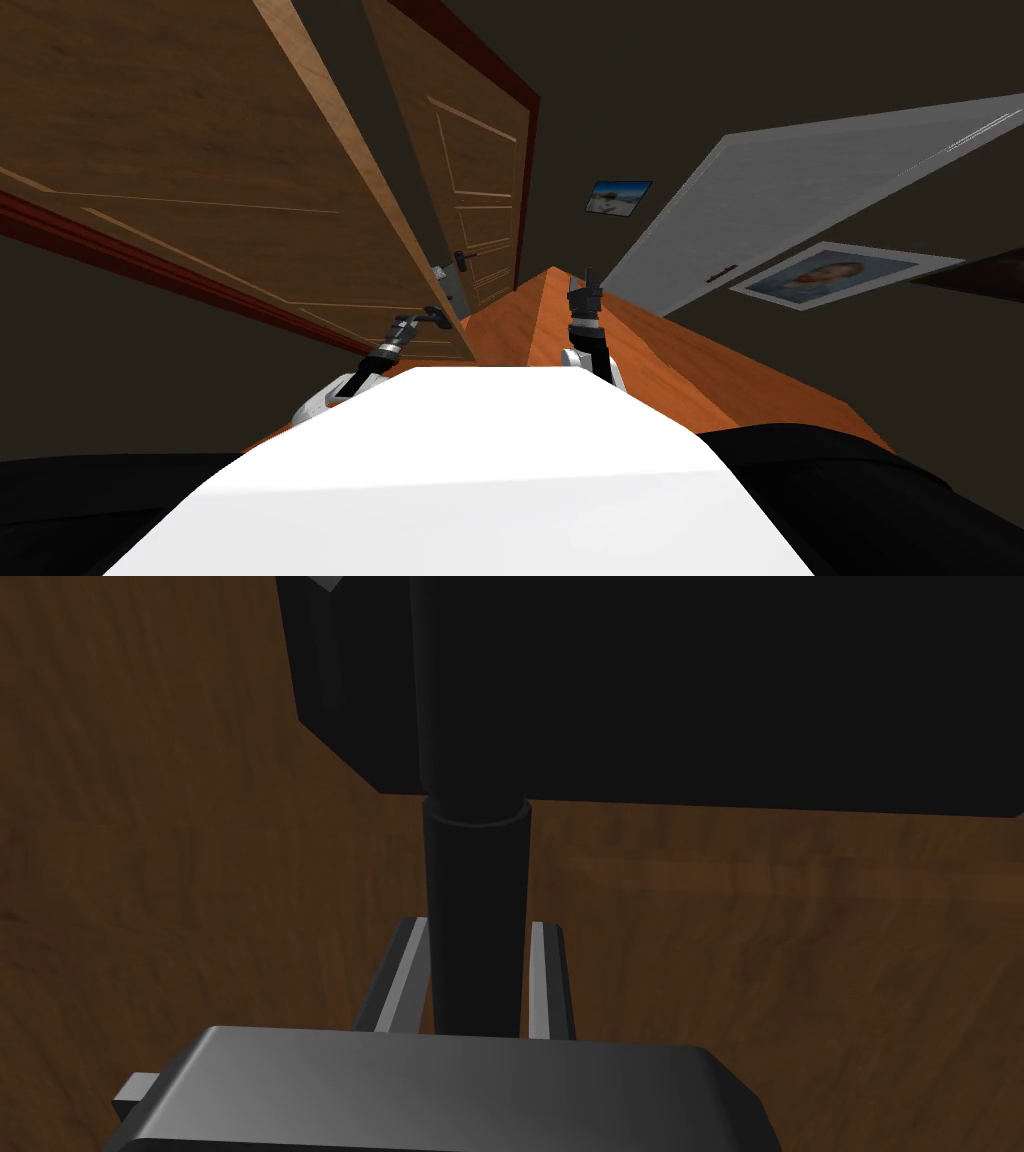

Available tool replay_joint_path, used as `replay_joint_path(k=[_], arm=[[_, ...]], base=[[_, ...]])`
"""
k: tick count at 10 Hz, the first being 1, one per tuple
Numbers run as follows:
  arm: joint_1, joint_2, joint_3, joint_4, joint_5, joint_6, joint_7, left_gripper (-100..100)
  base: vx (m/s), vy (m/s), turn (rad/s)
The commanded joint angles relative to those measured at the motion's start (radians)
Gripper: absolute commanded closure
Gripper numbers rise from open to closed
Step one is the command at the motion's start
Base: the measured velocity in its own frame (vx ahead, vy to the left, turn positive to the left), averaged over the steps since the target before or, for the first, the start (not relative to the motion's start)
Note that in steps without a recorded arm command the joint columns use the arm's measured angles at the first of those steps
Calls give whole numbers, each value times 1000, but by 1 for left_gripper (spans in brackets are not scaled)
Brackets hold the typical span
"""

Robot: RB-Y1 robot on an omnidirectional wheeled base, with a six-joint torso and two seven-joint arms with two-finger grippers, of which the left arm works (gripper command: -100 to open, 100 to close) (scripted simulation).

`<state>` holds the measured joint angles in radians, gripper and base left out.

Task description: Pull the door open

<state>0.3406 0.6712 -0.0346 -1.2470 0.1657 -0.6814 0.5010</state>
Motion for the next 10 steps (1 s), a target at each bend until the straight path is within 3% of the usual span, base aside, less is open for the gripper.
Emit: replay_joint_path(k=[1,2,3,10], arm=[[15,11,-19,-5,-4,-28,14,100],[12,8,-6,-4,-1,-14,7,100],[25,18,-15,2,-3,-39,16,100],[63,60,-40,21,-7,-133,50,100]], base=[[-213,104,-139],[-100,51,-26],[-142,43,-136],[-209,74,-153]])
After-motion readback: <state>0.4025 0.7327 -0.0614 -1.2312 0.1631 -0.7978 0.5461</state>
